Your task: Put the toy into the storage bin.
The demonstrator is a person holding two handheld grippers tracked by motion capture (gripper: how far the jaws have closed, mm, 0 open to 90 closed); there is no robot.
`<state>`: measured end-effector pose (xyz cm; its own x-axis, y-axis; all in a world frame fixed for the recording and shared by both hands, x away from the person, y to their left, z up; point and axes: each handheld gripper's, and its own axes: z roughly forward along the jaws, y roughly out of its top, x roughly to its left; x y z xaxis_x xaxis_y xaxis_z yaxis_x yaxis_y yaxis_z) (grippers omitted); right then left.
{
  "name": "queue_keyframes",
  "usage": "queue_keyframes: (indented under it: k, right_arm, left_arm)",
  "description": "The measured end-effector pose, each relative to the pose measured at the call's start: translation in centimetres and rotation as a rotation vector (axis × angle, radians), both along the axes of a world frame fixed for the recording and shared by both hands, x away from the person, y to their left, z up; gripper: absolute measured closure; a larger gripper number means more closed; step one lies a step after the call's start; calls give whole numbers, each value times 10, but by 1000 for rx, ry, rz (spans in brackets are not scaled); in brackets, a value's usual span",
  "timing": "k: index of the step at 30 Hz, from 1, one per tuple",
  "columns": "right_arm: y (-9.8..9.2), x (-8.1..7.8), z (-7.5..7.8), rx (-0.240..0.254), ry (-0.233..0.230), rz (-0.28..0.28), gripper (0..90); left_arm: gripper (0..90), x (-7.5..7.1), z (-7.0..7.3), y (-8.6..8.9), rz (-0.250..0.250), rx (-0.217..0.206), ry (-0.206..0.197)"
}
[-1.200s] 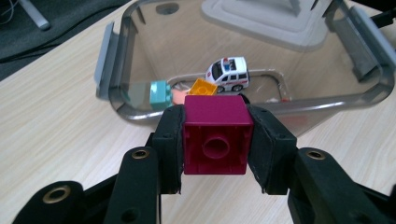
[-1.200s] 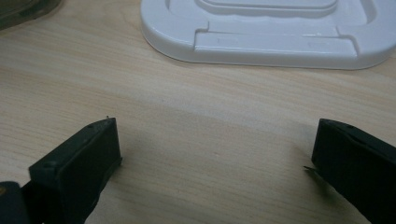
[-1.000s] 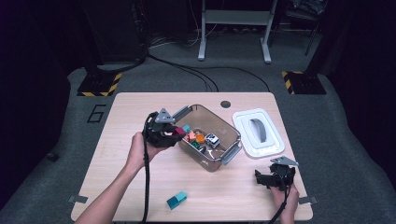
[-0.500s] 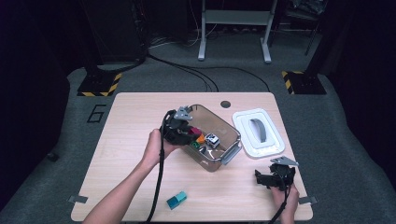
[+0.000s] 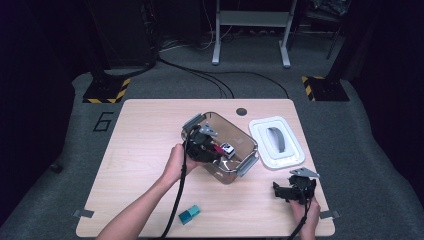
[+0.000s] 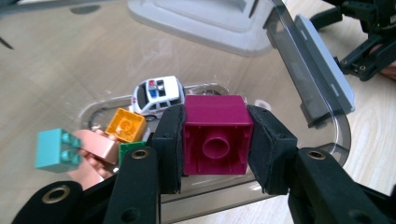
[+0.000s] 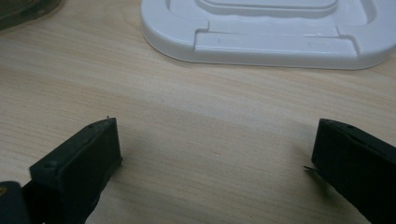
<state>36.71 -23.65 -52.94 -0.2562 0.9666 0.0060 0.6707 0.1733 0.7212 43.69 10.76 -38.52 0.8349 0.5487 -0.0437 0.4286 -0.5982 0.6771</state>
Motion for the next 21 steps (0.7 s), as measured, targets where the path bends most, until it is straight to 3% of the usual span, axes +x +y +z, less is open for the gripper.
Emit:
queue_keyframes:
  k: [4,12,18,21]
  right_arm:
    - [0,0,0,0,-1,0,5]
    - [0,0,0,0,-4,0,5]
    - [0,0,0,0,2,1,5]
    - [0,0,0,0,1,1,5]
  left_arm:
    - [584,-1,-5,-4,-15,0,25]
    - [569,-2,-7,-5,-36,14,38]
    - [440,-6,-3,-1,-28,-2,31]
    - [357,-9,3,5,-17,-2,6]
